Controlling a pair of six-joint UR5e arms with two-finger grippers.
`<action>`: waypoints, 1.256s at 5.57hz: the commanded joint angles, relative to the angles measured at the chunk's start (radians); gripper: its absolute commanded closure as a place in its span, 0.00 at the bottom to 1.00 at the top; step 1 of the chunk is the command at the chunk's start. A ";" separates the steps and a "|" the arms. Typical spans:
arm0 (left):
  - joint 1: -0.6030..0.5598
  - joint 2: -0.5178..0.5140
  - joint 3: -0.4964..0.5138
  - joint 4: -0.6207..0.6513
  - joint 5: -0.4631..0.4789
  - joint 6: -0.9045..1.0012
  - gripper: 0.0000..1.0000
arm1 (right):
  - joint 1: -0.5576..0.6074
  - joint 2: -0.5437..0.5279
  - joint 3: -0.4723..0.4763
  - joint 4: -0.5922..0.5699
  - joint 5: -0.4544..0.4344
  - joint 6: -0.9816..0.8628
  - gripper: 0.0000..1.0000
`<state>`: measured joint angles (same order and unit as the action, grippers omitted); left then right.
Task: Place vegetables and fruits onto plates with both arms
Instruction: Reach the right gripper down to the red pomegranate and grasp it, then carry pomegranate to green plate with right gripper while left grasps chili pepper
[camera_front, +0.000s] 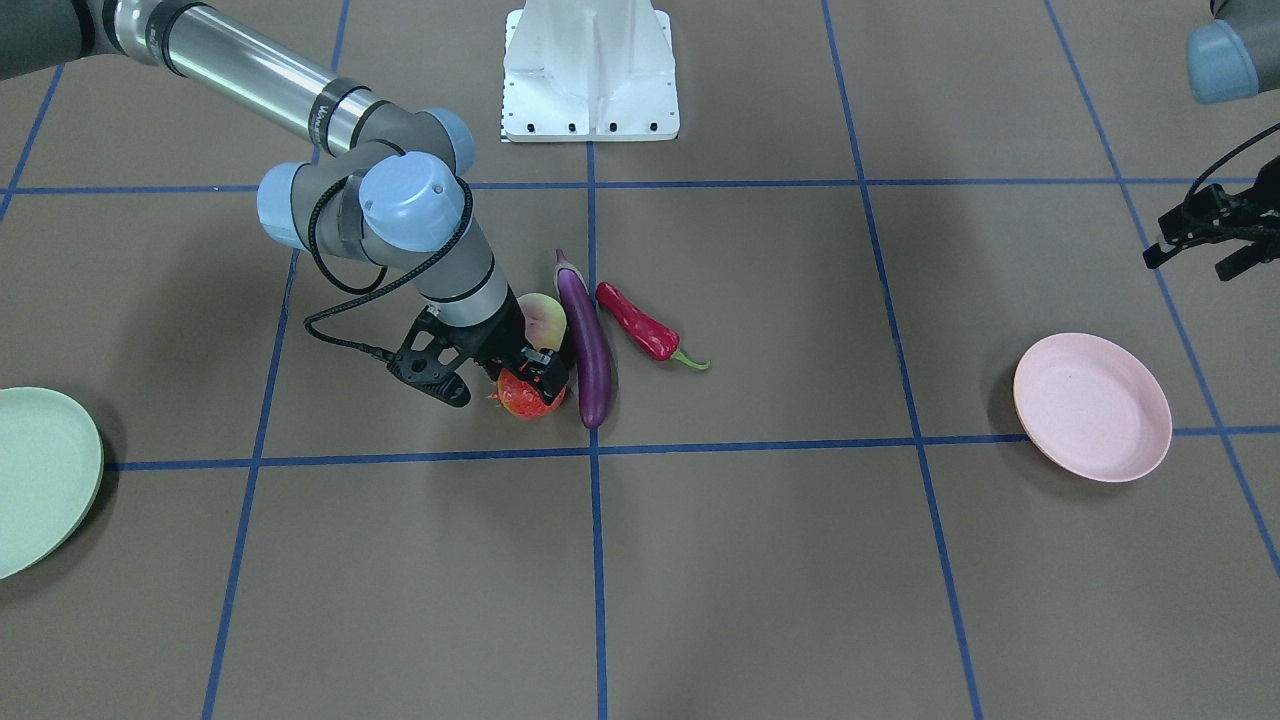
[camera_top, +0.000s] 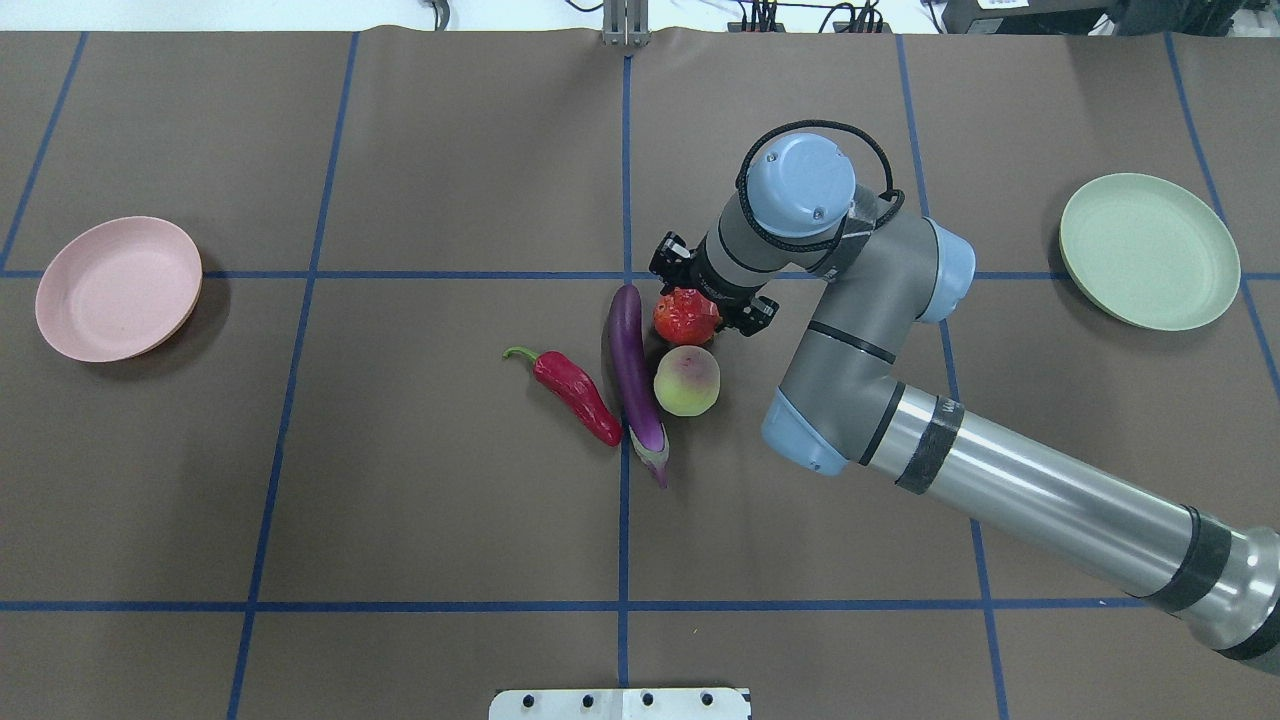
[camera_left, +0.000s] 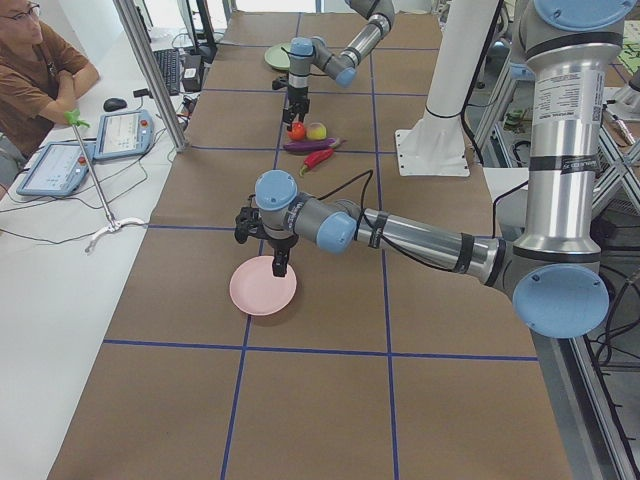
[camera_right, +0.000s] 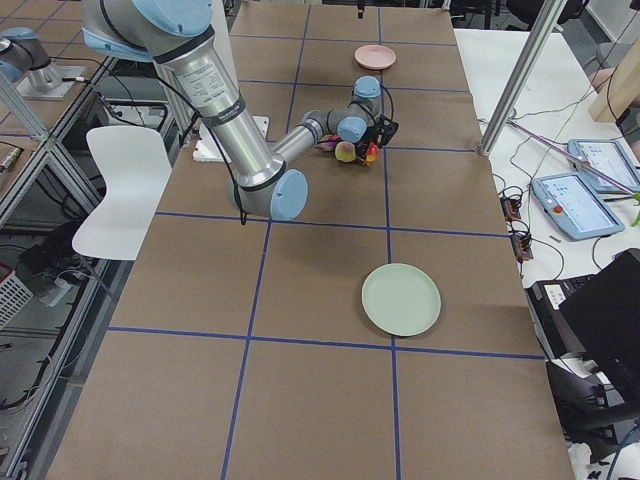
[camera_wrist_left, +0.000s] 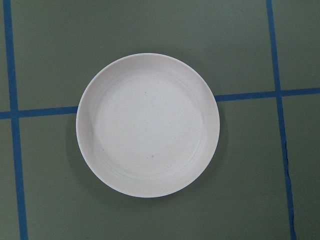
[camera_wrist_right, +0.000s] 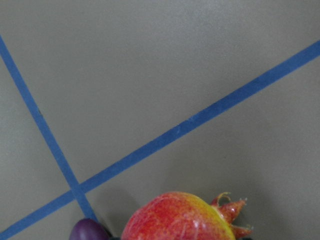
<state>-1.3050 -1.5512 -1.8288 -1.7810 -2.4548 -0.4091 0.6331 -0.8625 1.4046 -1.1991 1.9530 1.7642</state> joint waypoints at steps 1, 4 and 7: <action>0.130 -0.126 -0.015 -0.003 0.020 -0.277 0.00 | 0.045 0.022 0.013 -0.002 0.013 0.012 1.00; 0.549 -0.450 0.018 0.008 0.282 -1.029 0.00 | 0.404 -0.096 0.022 -0.019 0.303 -0.313 1.00; 0.658 -0.703 0.263 0.002 0.304 -1.360 0.00 | 0.600 -0.241 0.004 -0.109 0.366 -0.808 1.00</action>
<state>-0.6675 -2.1633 -1.6720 -1.7753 -2.1650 -1.6906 1.1809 -1.0556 1.4139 -1.2775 2.3125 1.1206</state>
